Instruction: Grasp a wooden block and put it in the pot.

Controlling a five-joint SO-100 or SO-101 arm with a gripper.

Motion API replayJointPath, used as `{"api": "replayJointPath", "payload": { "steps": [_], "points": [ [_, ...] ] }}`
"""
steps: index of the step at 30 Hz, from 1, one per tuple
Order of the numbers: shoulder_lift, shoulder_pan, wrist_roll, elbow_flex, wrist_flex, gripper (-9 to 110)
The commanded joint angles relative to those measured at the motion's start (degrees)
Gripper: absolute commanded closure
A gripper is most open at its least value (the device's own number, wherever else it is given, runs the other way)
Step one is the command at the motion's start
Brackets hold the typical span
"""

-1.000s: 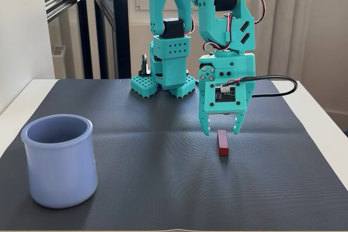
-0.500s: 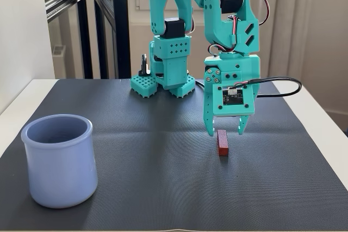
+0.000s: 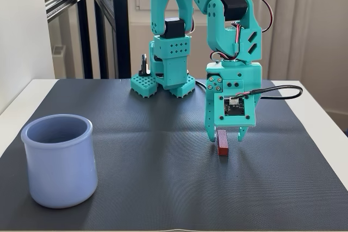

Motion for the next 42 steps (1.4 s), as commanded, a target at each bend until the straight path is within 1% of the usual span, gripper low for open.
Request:
{"api": "replayJointPath", "payload": {
  "steps": [1, 11, 17, 23, 30, 36, 42],
  "points": [
    [0.18, -0.09, -0.35, -2.29, -0.62, 92],
    [0.35, -0.09, -0.35, -2.29, -0.62, 98],
    [0.35, 0.00, -0.44, -2.29, -0.62, 98],
    [2.81, 1.23, -3.87, -4.13, -0.18, 98],
    [10.02, 5.36, -9.32, -4.22, -0.18, 98],
    [16.70, 10.72, -15.82, -4.22, -0.09, 97],
    [22.68, 17.40, -19.95, -4.83, -0.09, 97]
  ]
}}
